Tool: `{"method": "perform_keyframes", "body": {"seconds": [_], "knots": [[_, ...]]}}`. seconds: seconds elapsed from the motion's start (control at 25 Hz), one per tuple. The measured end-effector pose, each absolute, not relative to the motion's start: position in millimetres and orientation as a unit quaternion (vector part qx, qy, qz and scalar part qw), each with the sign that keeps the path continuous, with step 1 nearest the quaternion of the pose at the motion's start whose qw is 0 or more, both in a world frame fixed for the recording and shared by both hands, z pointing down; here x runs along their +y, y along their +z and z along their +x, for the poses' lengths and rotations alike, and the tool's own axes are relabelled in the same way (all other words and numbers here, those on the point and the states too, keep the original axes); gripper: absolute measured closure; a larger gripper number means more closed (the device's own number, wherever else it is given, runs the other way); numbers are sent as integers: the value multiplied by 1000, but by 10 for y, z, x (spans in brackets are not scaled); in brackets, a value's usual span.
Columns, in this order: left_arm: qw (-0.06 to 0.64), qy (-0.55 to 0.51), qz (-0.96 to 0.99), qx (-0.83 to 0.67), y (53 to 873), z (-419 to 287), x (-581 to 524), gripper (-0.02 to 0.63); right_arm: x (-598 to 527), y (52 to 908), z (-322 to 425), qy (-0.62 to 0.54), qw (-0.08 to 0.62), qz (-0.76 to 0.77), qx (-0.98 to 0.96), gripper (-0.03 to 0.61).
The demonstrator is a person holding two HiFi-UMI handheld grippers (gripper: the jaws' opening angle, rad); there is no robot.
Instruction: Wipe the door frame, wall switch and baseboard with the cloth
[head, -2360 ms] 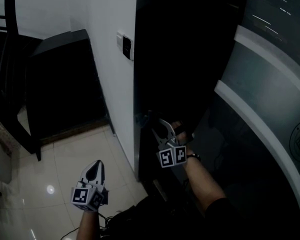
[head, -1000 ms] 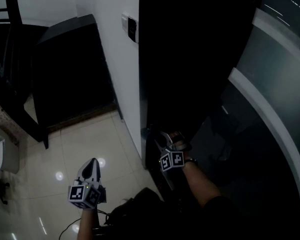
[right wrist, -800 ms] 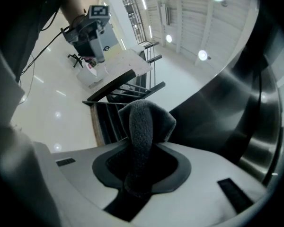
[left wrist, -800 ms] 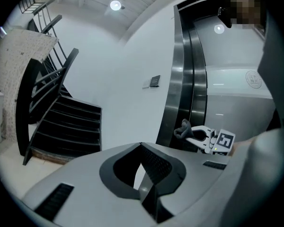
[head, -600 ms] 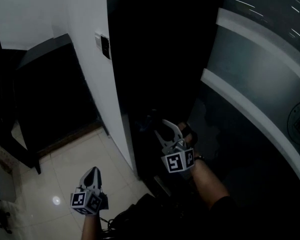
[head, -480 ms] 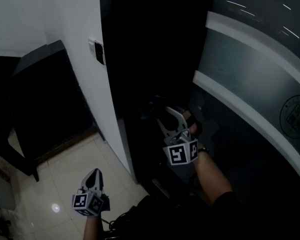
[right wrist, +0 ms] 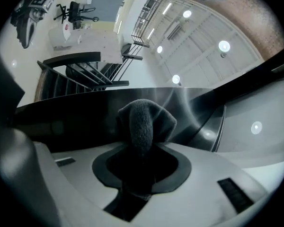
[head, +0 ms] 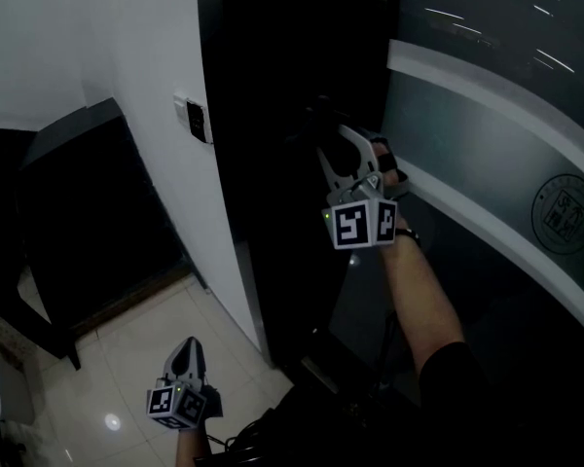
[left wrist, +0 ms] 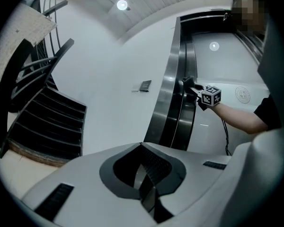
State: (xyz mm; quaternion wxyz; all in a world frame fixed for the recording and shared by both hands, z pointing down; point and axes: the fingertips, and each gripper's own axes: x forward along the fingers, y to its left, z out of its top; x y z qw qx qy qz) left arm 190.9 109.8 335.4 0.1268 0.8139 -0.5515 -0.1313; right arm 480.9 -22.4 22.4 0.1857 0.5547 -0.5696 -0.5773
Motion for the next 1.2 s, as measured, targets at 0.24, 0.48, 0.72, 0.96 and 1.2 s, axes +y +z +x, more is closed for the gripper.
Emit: {"method": "perform_keyframes", "body": {"seconds": [0.24,0.48,0.72,0.96,1.2], "knots": [[155,-156,786,-578,3458,1636,1188,620,-558,371,4915,-552,225,577,-559,477],[162,-161,779,-584,3518,1576,1202,620,-678,602,4893,-547,262,573,-552,474],[172,-145,784,-578,3617,1657,1183,620,-731,909,4910,-542,300,569,-541,474],[176,-140,791,-569,3650,1738,1134,620,-740,1118,4929,-539,332,552,-542,474],[188,-128,795,-562,3764,1778,1076,620,-732,1542,4948,-510,362,545,-558,474]]}}
